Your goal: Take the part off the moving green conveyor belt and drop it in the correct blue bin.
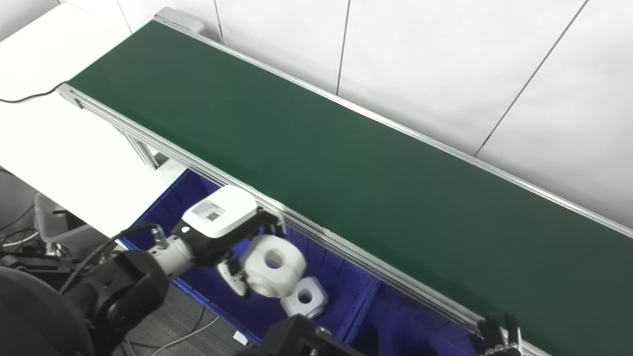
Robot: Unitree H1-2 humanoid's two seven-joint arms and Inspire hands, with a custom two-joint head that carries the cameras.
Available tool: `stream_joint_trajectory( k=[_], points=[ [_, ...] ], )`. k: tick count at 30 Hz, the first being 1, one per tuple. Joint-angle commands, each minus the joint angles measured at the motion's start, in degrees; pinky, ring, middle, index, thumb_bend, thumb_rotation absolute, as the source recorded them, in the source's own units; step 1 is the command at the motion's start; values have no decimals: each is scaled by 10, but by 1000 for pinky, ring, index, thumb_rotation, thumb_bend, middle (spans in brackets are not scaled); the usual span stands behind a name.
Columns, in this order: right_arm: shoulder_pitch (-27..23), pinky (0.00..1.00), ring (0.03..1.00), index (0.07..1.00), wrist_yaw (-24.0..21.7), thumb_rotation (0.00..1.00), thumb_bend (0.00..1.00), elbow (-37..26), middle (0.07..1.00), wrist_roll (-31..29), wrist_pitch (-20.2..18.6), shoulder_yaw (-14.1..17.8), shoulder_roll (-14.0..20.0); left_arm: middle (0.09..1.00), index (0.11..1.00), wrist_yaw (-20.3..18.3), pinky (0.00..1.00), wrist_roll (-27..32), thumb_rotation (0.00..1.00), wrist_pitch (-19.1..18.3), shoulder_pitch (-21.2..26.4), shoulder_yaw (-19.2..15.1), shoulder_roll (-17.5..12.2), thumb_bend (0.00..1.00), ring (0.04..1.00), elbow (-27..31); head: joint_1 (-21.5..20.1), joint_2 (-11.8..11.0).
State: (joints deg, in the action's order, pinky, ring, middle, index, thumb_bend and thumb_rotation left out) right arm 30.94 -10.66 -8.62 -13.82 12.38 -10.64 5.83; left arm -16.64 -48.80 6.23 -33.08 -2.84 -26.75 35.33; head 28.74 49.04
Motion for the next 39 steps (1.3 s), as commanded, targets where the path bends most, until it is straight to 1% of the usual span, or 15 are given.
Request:
stream_joint_trajectory(
  k=[1, 5, 11, 13, 15, 17, 18, 19, 20, 21, 23, 26, 30, 34, 39],
  points=[
    [7, 954, 952, 1000, -10, 984, 800, -17, 927, 4, 22, -1, -3, 481, 490, 8, 355, -4, 0, 22, -8, -19, -30, 523, 407, 13, -5, 2],
    [13, 953, 947, 1000, -6, 971, 808, -26, 921, 9, 13, -5, -9, 475, 492, 12, 344, 17, 0, 41, -18, -50, -63, 523, 392, 7, -16, 4],
    [19, 954, 944, 1000, -1, 971, 796, -35, 913, 19, 5, -10, -18, 502, 494, -11, 357, 43, 0, 61, -15, -87, -114, 503, 395, -2, -40, 4],
    [21, 954, 945, 1000, -1, 975, 794, -37, 915, 24, 6, -13, -20, 487, 505, -35, 287, 43, 0, 51, -8, -93, -127, 502, 399, 2, -53, 5],
    [24, 951, 943, 1000, 3, 975, 801, -40, 913, 31, 4, -16, -24, 477, 500, -65, 269, 32, 0, 32, 0, -96, -133, 504, 428, 8, -65, 5],
    [26, 949, 941, 1000, 4, 972, 810, -42, 910, 35, 2, -18, -26, 516, 494, -101, 308, 12, 0, 9, 9, -98, -135, 503, 422, 14, -74, 5],
    [27, 952, 943, 1000, 4, 970, 809, -43, 911, 36, 1, -19, -27, 559, 493, -121, 354, 2, 33, 0, 12, -97, -138, 512, 466, 17, -78, 6],
    [28, 954, 943, 1000, 4, 970, 808, -43, 912, 37, 1, -20, -27, 607, 578, -136, 418, -4, 154, -5, 14, -97, -140, 777, 527, 20, -78, 6],
    [29, 954, 943, 1000, 3, 970, 808, -43, 912, 37, 2, -21, -27, 615, 593, -172, 429, -18, 176, -21, 21, -94, -142, 824, 537, 30, -80, 5],
    [29, 955, 946, 1000, 2, 968, 806, -43, 913, 36, 3, -22, -27, 671, 666, -198, 522, -27, 339, -32, 25, -91, -142, 856, 614, 38, -80, 5],
    [30, 958, 951, 1000, 1, 966, 805, -44, 915, 34, 3, -25, -28, 711, 717, -230, 583, -37, 441, -46, 34, -89, -137, 874, 667, 49, -82, 4],
    [34, 957, 953, 1000, 6, 967, 807, -51, 915, 39, -2, -27, -32, 733, 742, -235, 596, -43, 489, -48, 41, -89, -120, 874, 688, 58, -84, 4],
    [34, 965, 951, 1000, 5, 983, 798, -46, 914, 41, 4, -27, -33, 737, 750, -220, 587, -49, 492, -43, 44, -91, -100, 874, 690, 61, -85, 2],
    [34, 969, 955, 1000, 5, 999, 791, -45, 921, 46, 6, -28, -33, 744, 760, -196, 593, -57, 442, -39, 44, -94, -68, 836, 690, 67, -86, 2],
    [36, 973, 958, 1000, 7, 1000, 797, -51, 923, 48, 0, -30, -34, 750, 758, -136, 578, -36, 414, -13, 35, -101, -43, 824, 682, 59, -91, 2]
  ],
)
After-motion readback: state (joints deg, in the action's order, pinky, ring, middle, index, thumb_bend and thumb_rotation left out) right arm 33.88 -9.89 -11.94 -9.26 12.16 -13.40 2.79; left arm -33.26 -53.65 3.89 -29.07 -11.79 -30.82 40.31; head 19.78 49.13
